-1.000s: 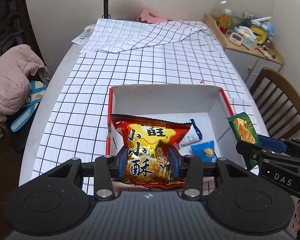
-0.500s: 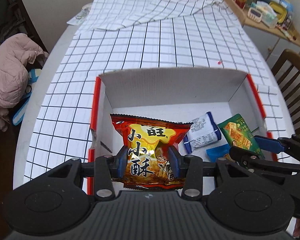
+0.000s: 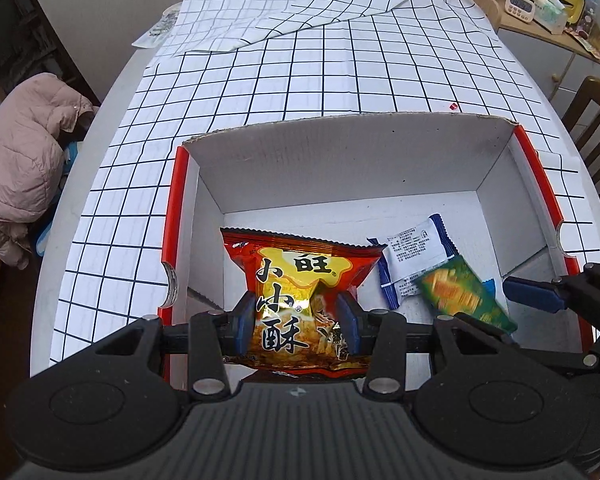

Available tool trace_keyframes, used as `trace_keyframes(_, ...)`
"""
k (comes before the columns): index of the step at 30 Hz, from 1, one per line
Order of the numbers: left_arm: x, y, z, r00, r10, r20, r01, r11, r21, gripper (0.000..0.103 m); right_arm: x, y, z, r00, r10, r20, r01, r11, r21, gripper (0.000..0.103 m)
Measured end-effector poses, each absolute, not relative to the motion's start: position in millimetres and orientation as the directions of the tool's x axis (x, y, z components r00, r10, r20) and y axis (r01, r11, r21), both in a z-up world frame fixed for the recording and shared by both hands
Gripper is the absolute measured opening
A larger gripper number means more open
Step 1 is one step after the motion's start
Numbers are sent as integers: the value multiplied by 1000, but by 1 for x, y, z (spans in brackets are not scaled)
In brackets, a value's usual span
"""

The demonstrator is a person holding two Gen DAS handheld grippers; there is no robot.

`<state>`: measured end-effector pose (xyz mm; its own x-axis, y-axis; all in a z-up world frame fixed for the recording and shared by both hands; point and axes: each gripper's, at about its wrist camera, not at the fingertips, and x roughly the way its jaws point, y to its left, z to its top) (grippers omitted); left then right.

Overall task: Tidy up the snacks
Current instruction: 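Carry both packets over the box and open both tools to drop them, then withdraw both tools from the box back to the snacks on the table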

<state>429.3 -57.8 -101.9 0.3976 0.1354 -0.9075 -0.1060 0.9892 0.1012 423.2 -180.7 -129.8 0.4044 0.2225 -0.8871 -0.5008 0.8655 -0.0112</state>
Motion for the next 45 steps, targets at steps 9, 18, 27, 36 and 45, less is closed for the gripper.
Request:
trace_keyframes(9,422,-47,-90,424,98,-900,-135,990,44,57,421,-187,-120,397,267,-878,-501,865,37,45)
trace_keyframes(18,395,-32,-68,476,37,-878,-130,991,-28,57,397,-201,-96,434,308,-846,-465,882,82,56)
trace_keyframes(27,352,-21,-41,537,-32,-843,-71,994,-83,57,354,-206,-67,486,327,-810,-444,891,93,63)
trace_keyframes(36,303,-10,-21,581,-85,-809,2,995,-103,58,308,-205,-46,524,361,-771,-421,897,135,71)
trace_keyframes(45,257,6,-16,605,-116,-788,40,992,-116,64,261,-199,-40,555,383,-738,-407,899,161,82)
